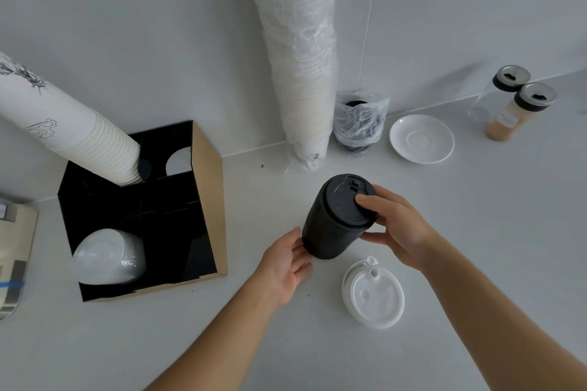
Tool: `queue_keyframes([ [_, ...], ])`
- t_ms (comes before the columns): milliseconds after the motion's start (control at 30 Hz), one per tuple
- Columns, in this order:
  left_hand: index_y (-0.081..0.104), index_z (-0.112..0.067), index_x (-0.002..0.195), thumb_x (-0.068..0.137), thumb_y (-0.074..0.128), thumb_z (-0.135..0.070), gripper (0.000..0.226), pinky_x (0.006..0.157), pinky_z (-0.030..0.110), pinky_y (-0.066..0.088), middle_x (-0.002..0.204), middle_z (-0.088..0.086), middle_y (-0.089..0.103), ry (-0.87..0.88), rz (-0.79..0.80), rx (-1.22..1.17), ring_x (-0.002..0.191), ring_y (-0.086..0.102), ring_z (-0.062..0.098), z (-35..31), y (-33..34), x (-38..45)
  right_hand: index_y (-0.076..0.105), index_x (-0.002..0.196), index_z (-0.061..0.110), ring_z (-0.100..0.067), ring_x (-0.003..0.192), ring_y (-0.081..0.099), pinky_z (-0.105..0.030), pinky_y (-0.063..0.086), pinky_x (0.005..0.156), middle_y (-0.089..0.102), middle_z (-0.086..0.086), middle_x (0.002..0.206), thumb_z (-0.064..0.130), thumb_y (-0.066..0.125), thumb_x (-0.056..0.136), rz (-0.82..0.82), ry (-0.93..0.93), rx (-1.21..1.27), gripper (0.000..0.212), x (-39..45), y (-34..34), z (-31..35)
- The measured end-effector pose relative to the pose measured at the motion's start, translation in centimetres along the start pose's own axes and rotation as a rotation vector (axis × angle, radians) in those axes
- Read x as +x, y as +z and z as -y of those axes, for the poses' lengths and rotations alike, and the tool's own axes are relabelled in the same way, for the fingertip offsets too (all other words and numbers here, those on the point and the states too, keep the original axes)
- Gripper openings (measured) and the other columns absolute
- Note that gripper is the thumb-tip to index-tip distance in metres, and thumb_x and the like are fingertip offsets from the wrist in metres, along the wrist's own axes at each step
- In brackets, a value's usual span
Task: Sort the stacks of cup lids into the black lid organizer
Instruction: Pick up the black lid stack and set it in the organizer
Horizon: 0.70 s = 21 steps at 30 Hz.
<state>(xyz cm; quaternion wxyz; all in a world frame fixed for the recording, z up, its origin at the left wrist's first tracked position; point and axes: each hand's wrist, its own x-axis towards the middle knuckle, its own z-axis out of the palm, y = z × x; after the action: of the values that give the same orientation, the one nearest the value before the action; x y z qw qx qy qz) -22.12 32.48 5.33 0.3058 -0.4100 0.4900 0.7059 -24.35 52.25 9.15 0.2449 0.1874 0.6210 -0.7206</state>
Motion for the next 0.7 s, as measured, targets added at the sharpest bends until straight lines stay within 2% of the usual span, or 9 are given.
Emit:
queue_keyframes([
  [67,0.063,-0.011,0.094,0.099,0.050,-0.027,0.021,0.108,0.039,0.040,0.104,0.005,0.068,0.012,-0.009,-0.016,0.109,0.061,0.022,0.0,0.1,-0.3,0.071,0.116,0.029,-0.017,0.108,0.066,-0.043,0.052,0.096,0.076,0.004,0.113,0.021,0.059,0.095,-0.003,-0.007,0.001,0.026,-0.2,0.2,0.0],
  [133,0.064,-0.012,0.092,0.097,0.052,-0.023,0.017,0.107,0.038,0.041,0.100,0.004,0.070,0.026,-0.017,-0.026,0.106,0.064,0.021,0.0,-0.1,-0.5,0.071,0.117,0.029,-0.017,0.109,0.066,-0.044,0.051,0.098,0.076,0.002,0.116,0.021,0.059,0.095,-0.003,-0.014,-0.003,0.027,-0.4,0.4,0.1],
  [367,0.066,-0.011,0.099,0.095,0.057,-0.021,0.014,0.111,0.041,0.040,0.107,0.005,0.070,0.065,0.017,-0.073,0.115,0.061,0.024,0.2,-1.9,-2.2,0.072,0.114,0.032,-0.016,0.103,0.067,-0.044,0.052,0.097,0.078,0.008,0.107,0.021,0.057,0.096,0.025,-0.043,-0.027,0.026,-1.5,1.6,0.8],
  [533,0.063,-0.007,0.115,0.094,0.060,-0.022,0.026,0.109,0.040,0.042,0.112,0.008,0.069,0.122,0.032,-0.131,0.115,0.061,0.025,0.2,-3.6,-3.7,0.072,0.115,0.032,-0.015,0.103,0.067,-0.044,0.052,0.097,0.078,0.007,0.107,0.021,0.056,0.096,0.050,-0.090,-0.066,0.027,-3.2,3.6,1.6],
  [700,0.063,-0.007,0.117,0.094,0.059,-0.024,0.028,0.109,0.041,0.043,0.117,0.009,0.068,0.182,0.046,-0.185,0.116,0.062,0.025,0.7,-5.8,-6.0,0.072,0.117,0.031,-0.015,0.102,0.067,-0.041,0.053,0.094,0.078,0.006,0.107,0.023,0.056,0.096,0.080,-0.132,-0.116,0.028,-5.3,6.1,2.2],
])
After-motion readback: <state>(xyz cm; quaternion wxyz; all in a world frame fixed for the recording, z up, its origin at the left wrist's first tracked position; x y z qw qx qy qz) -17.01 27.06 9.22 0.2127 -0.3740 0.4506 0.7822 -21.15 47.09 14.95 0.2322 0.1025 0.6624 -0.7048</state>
